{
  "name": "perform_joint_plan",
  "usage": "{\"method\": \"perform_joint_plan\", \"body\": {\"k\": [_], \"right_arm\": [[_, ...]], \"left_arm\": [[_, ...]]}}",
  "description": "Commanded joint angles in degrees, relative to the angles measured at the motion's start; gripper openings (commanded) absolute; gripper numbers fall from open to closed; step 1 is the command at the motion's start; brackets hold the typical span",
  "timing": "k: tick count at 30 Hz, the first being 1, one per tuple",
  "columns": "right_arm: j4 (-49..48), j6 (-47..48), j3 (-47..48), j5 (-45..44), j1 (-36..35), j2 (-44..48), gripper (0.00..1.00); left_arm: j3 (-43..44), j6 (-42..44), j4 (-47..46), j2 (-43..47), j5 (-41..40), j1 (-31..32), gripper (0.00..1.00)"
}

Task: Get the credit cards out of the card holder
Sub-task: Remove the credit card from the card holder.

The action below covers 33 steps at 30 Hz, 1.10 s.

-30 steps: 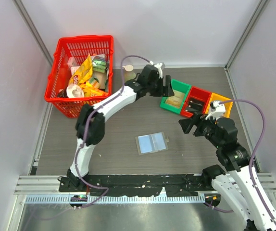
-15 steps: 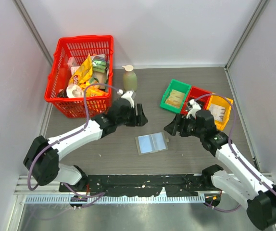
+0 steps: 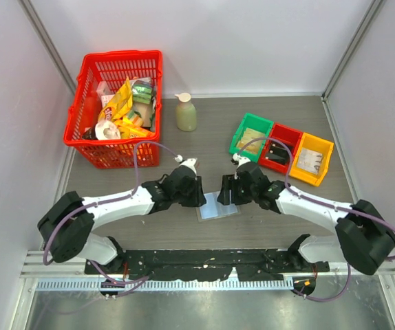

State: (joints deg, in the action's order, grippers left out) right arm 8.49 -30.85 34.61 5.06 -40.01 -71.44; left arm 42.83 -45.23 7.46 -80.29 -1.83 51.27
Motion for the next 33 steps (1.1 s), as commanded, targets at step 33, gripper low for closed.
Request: {"method": "perform_joint_plan", "body": {"k": [33], "right_arm": [[-5.1, -1.5, 6.1, 11.1, -2.4, -1.2, 0.31]], "left_arm": [[-1.1, -4.9, -5.5, -10.2, 0.9, 2.2, 0.06]]}}
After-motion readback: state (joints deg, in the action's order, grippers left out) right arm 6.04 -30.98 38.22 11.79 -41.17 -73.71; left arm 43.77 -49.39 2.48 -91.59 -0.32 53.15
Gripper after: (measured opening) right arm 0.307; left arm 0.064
